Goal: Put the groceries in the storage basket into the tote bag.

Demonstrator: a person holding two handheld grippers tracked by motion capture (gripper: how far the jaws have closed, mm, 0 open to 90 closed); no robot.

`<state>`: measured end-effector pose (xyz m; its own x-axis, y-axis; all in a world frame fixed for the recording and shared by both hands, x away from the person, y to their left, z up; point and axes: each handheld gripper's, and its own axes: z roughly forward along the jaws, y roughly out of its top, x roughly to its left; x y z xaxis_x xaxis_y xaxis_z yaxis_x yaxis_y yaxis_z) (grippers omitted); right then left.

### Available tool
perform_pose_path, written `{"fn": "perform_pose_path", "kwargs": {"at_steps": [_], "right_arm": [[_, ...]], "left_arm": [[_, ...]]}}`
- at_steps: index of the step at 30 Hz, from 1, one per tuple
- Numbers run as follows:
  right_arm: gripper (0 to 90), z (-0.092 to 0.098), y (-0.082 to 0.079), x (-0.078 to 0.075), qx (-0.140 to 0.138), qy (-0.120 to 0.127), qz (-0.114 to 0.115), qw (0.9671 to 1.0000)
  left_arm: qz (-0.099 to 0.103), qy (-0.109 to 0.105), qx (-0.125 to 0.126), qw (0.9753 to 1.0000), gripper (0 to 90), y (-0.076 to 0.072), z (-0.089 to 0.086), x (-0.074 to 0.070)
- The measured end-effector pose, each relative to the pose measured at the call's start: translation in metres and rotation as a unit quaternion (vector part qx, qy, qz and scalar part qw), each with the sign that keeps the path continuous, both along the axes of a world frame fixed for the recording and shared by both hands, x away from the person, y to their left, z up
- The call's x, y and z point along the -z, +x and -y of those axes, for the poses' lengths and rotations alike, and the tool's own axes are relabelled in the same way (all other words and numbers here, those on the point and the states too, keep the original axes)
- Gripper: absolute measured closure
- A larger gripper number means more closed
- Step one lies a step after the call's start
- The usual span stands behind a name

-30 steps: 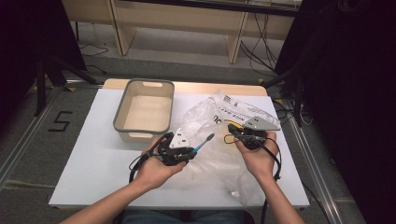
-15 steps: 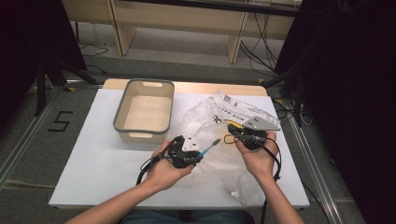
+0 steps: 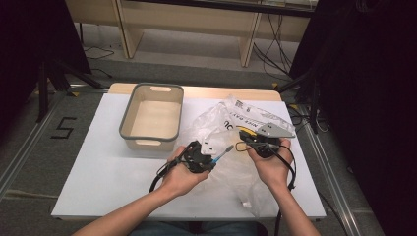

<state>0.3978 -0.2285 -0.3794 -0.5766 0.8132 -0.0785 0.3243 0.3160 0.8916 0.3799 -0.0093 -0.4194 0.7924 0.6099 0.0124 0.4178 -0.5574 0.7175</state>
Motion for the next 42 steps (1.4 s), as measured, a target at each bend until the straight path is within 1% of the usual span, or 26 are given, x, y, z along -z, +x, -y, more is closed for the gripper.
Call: {"fn": "perform_pose_path", "kwargs": {"at_steps": [10, 12, 16, 18, 21, 24, 29, 32, 35, 38, 42], "right_arm": [[90.0, -0.002, -0.001, -0.002, -0.004, 0.002, 0.003, 1.0], [90.0, -0.003, -0.001, -0.001, -0.005, 0.003, 0.003, 1.0], [90.0, -0.005, -0.002, -0.002, -0.009, 0.002, 0.002, 1.0], [90.0, -0.006, -0.002, -0.001, -0.01, -0.001, 0.003, 0.9999], [90.0, -0.007, -0.003, -0.001, -0.013, 0.0, 0.003, 0.9999], [90.0, -0.007, -0.002, -0.002, -0.014, 0.003, 0.003, 0.9999], [90.0, -0.007, -0.003, -0.002, -0.013, 0.003, 0.0, 0.9999], [90.0, -0.007, -0.003, -0.001, -0.014, 0.003, 0.0, 0.9999], [90.0, -0.006, -0.002, -0.001, -0.013, 0.003, -0.003, 0.9999], [90.0, -0.006, -0.002, 0.0, -0.015, 0.003, -0.004, 0.9999], [90.0, -0.005, -0.001, 0.001, -0.013, 0.005, -0.006, 0.9999]], "left_arm": [[-0.016, 0.016, -0.007, 0.9997, 78.4, 0.007, 0.018, 0.002], [-0.018, 0.022, -0.008, 0.9996, 78.3, 0.01, 0.021, 0.002], [-0.02, 0.021, -0.017, 0.9994, 78.3, 0.015, 0.029, 0.004], [-0.026, 0.024, -0.017, 0.9992, 78.3, 0.018, 0.033, 0.005], [-0.034, 0.027, -0.018, 0.9989, 78.3, 0.021, 0.039, 0.009], [-0.037, 0.028, -0.022, 0.9987, 78.3, 0.024, 0.044, 0.013], [-0.031, 0.023, -0.028, 0.9989, 78.3, 0.029, 0.048, 0.012], [-0.02, 0.009, -0.026, 0.9994, 78.2, 0.031, 0.05, 0.013], [-0.014, 0.005, -0.019, 0.9997, 78.1, 0.033, 0.053, 0.016], [-0.01, -0.005, -0.025, 0.9996, 78.1, 0.036, 0.055, 0.018], [-0.01, -0.002, -0.026, 0.9996, 78.1, 0.038, 0.059, 0.02]]}}
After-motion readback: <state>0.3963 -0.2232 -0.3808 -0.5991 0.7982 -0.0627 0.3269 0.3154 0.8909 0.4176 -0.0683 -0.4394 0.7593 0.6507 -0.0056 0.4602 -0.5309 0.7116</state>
